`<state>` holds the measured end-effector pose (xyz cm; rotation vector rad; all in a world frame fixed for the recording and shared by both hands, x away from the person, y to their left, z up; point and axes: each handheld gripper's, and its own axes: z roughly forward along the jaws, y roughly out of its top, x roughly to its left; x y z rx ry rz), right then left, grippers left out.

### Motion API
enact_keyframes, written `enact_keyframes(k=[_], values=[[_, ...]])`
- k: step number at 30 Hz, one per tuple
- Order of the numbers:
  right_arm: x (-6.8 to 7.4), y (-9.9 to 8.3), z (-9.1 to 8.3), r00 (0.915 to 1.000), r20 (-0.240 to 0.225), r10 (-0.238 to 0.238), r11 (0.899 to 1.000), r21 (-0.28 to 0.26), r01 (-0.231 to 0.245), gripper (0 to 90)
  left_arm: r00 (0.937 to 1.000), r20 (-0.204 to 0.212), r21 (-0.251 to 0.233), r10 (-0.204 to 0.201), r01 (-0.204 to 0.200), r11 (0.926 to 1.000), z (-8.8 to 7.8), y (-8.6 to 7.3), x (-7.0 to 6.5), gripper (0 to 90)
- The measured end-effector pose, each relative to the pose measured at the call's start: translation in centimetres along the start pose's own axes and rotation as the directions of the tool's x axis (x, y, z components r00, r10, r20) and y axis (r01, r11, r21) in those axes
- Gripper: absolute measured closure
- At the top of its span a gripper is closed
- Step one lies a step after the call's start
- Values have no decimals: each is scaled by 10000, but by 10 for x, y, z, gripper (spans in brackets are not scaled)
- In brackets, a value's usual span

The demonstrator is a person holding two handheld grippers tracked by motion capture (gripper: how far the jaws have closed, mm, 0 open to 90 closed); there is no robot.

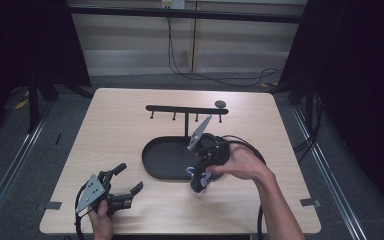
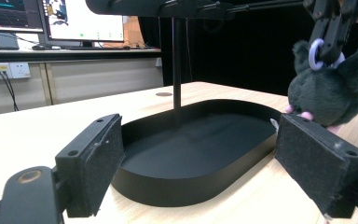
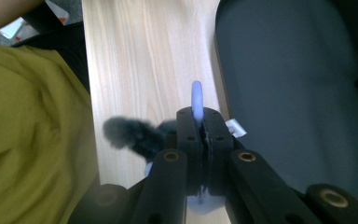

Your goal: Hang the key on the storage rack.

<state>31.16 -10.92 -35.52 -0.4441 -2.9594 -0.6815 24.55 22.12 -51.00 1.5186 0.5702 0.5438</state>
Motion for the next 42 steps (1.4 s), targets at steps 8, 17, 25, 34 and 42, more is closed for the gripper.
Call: enact_keyframes(k=[8, 17, 25, 34, 42], values=[[-6, 6, -20, 9984, 547, 147, 9987, -495, -120, 880, 10000, 4, -16, -20, 20, 10000, 0, 0, 0, 152], [-21, 11, -29, 9949, 874, 502, 9959, -791, -433, 879, 10000, -9, -36, -14, 14, 10000, 0, 0, 0, 153], [-40, 17, -39, 9861, 1114, 1231, 9881, -1060, -1114, 879, 10000, 9, -5, 1, -1, 10000, 0, 0, 0, 153], [-53, 24, -48, 9844, 1050, 1413, 9851, -1132, -1294, 879, 10000, -5, -9, 20, -20, 10000, 0, 0, 0, 153], [-58, 28, -61, 9816, 1123, 1547, 9833, -1134, -1420, 878, 10000, -3, -33, -20, 20, 10000, 0, 0, 0, 152]])
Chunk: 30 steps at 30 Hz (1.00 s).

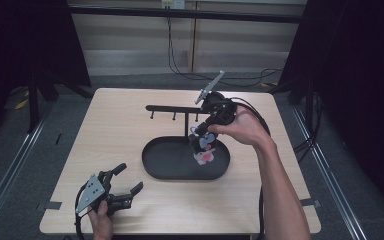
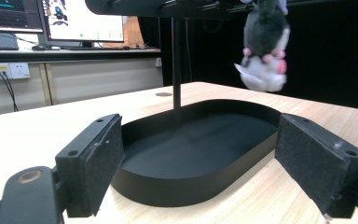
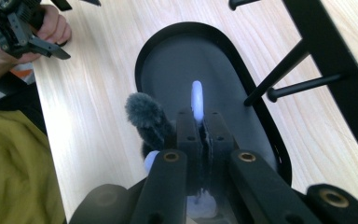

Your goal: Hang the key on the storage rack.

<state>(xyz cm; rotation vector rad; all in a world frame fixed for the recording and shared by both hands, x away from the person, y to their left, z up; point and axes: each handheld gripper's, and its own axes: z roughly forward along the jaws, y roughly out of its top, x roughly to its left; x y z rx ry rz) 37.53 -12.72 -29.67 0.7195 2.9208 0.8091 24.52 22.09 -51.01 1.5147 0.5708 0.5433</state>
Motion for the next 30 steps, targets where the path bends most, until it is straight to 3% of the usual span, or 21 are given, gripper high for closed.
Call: enact_keyframes(k=[5, 22, 30], values=[[-9, 1, 1, 9997, -155, 195, 9993, -327, -200, 879, 10000, 3, 11, 31, -31, 10000, 0, 0, 0, 152], [-34, 5, 4, 9949, -104, 1007, 9949, 98, -1006, 878, 10000, 2, 6, 1, -1, 10000, 0, 0, 0, 152], [-42, 3, 7, 9929, -325, 1147, 9931, 275, -1138, 878, 10000, -10, 7, 26, -26, 10000, 0, 0, 0, 152]])
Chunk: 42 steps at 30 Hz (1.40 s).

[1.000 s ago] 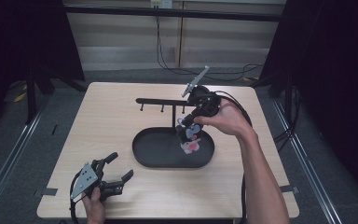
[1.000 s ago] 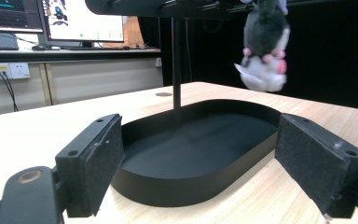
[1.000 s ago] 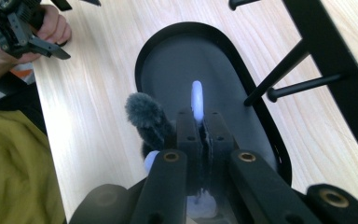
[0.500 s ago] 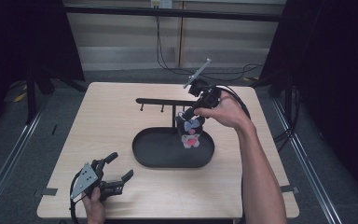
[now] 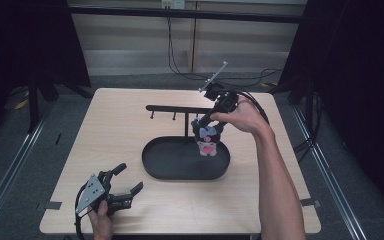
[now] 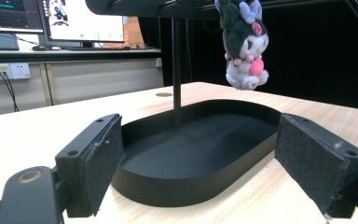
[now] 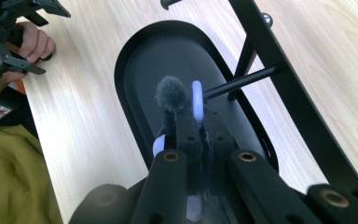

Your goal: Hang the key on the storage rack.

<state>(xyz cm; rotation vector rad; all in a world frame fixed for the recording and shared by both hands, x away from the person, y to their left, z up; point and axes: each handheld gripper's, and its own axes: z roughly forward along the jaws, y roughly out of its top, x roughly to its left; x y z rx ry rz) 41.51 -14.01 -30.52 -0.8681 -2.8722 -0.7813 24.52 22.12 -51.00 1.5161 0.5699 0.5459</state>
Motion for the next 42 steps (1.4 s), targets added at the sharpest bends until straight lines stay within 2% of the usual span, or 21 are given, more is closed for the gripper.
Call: enact_keyframes(k=[8, 13, 18, 22, 26, 27, 28, 31, 33, 35, 42], values=[[-6, 2, 7, 9999, 26, 101, 9998, 178, -101, 877, 10000, -1, -32, -37, 37, 10000, 0, 0, 0, 152], [-5, 7, 8, 9996, 235, -133, 9987, 498, 121, 877, 10000, 9, -40, -28, 28, 10000, 0, 0, 0, 152], [-9, 8, 8, 9997, 123, -192, 9980, 599, 185, 875, 10000, 4, -30, -26, 26, 10000, 0, 0, 0, 153], [-10, 10, 7, 9992, 376, -116, 9972, 746, 88, 869, 10000, -1, -45, -29, 29, 10000, 0, 0, 0, 153], [-7, 13, 7, 9973, 644, -340, 9940, 1055, 271, 873, 10000, 3, -34, -18, 18, 10000, 0, 0, 0, 152], [-6, 14, 7, 9981, 444, -434, 9938, 1038, 386, 871, 10000, 1, -33, -15, 15, 10000, 0, 0, 0, 152], [-6, 14, 6, 9978, 519, -403, 9928, 1145, 342, 870, 10000, 5, -32, -19, 19, 10000, 0, 0, 0, 153], [-8, 14, 6, 9978, 581, -317, 9940, 1063, 254, 869, 10000, 7, -27, -18, 18, 10000, 0, 0, 0, 152], [-10, 13, 6, 9977, 515, -437, 9933, 1088, 379, 869, 10000, 60, -20, -16, 16, 10000, 0, 0, 0, 154], [-11, 14, 7, 9966, 708, -411, 9930, 1136, 329, 866, 10000, 63, -15, -22, 22, 10000, 0, 0, 0, 155], [-12, 12, 6, 9972, 627, -398, 9927, 1160, 323, 858, 10000, 51, -8, -23, 23, 10000, 0, 0, 0, 154]])
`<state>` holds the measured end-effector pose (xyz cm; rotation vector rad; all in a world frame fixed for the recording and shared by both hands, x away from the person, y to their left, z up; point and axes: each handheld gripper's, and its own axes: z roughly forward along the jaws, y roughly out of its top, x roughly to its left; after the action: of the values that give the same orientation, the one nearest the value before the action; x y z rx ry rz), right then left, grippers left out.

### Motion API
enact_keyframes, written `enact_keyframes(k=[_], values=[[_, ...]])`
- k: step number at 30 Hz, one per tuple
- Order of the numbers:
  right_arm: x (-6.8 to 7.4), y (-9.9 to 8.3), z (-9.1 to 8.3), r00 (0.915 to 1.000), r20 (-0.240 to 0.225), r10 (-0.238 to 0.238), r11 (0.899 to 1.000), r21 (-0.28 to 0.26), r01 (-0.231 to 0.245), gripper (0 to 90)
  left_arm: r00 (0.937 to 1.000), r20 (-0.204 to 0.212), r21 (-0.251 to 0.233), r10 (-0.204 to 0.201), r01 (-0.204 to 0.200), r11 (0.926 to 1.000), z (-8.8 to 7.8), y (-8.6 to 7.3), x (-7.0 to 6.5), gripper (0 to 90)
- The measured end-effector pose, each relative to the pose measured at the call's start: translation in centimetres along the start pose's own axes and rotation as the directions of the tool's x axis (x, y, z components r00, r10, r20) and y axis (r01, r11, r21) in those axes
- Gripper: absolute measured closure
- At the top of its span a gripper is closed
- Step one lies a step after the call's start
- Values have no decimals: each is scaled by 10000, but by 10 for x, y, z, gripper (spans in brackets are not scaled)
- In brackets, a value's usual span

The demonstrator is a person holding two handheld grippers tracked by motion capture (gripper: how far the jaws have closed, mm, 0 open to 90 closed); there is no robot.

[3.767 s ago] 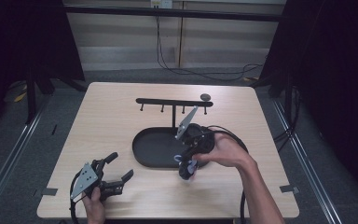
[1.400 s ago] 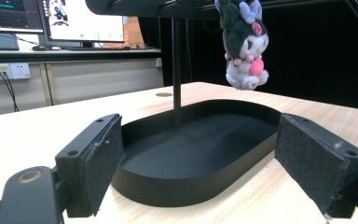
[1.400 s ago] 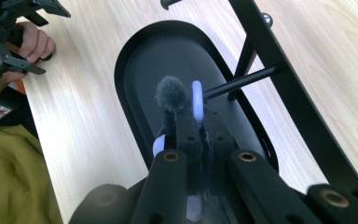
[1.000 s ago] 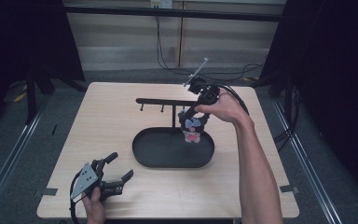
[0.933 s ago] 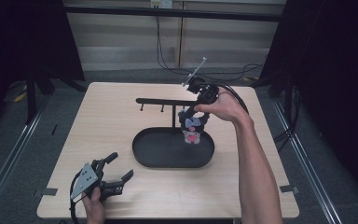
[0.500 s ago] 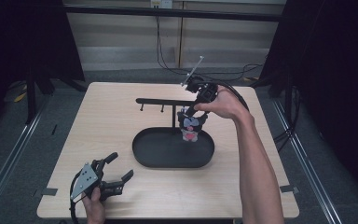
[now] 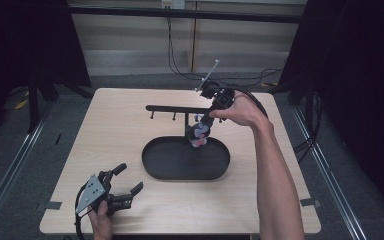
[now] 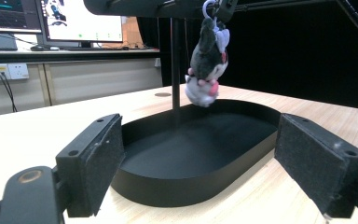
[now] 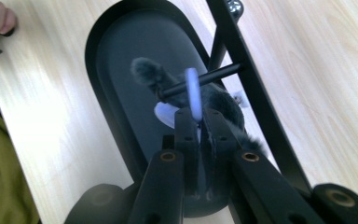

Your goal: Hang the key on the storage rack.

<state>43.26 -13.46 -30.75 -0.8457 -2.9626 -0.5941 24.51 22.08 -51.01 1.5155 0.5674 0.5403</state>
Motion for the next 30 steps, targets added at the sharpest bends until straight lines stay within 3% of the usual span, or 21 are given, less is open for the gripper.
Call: enact_keyframes(k=[18, 21, 30], values=[[9, -19, -3, 9994, -342, -38, 9984, -558, 18, 786, 10000, -21, 23, -43, 43, 10000, 0, 0, 0, 153], [16, -23, -2, 9988, -424, -258, 9969, -752, 226, 773, 10000, -31, 13, -34, 34, 10000, 0, 0, 0, 153], [27, -40, -2, 9993, -220, -299, 9871, -1580, 261, 689, 10000, -55, 18, -49, 49, 10000, 0, 0, 0, 153]])
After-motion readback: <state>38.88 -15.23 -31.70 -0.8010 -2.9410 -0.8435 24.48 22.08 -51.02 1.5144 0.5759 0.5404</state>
